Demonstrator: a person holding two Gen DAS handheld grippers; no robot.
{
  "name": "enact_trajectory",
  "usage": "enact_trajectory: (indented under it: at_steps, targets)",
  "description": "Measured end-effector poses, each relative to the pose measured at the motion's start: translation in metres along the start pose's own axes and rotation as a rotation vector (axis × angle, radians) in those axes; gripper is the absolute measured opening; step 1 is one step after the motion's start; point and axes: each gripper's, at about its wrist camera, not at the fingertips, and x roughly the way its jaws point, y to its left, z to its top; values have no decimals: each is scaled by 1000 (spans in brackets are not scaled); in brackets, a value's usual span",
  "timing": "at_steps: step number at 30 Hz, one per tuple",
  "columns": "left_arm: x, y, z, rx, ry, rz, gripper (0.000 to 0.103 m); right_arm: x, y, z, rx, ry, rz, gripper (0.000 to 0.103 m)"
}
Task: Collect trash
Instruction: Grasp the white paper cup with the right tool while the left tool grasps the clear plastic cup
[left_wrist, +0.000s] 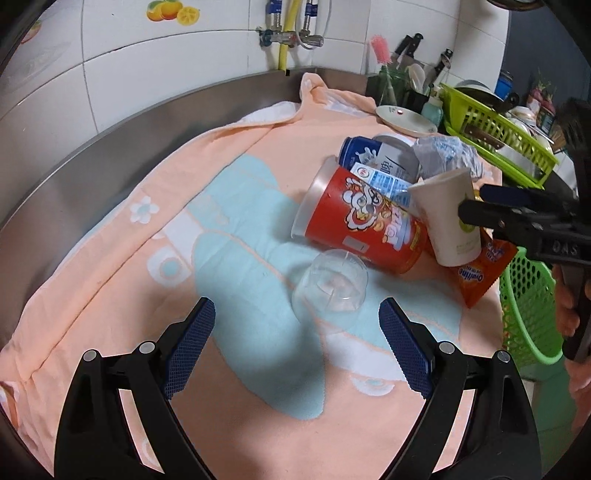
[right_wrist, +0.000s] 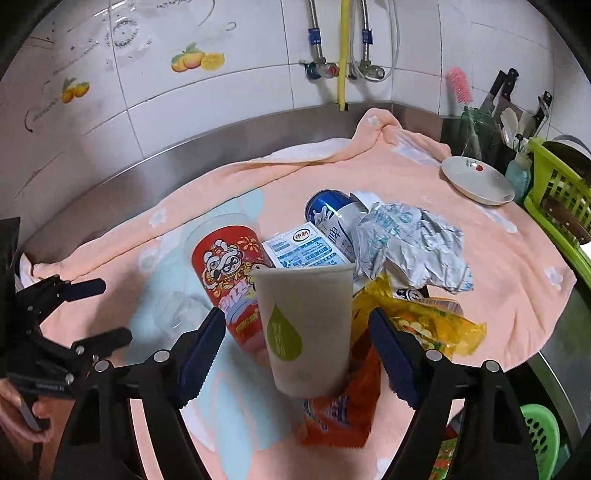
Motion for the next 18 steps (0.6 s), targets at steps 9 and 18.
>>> enact_trajectory:
  at_steps: [9,18]
  targets:
    - [22,-13,-1,58,32,-13,89,19,-3,1,-14,29,-27,63]
    - [46,-25,10,84,48,-36,88,7,-6,-2,-11,-5,-42,58]
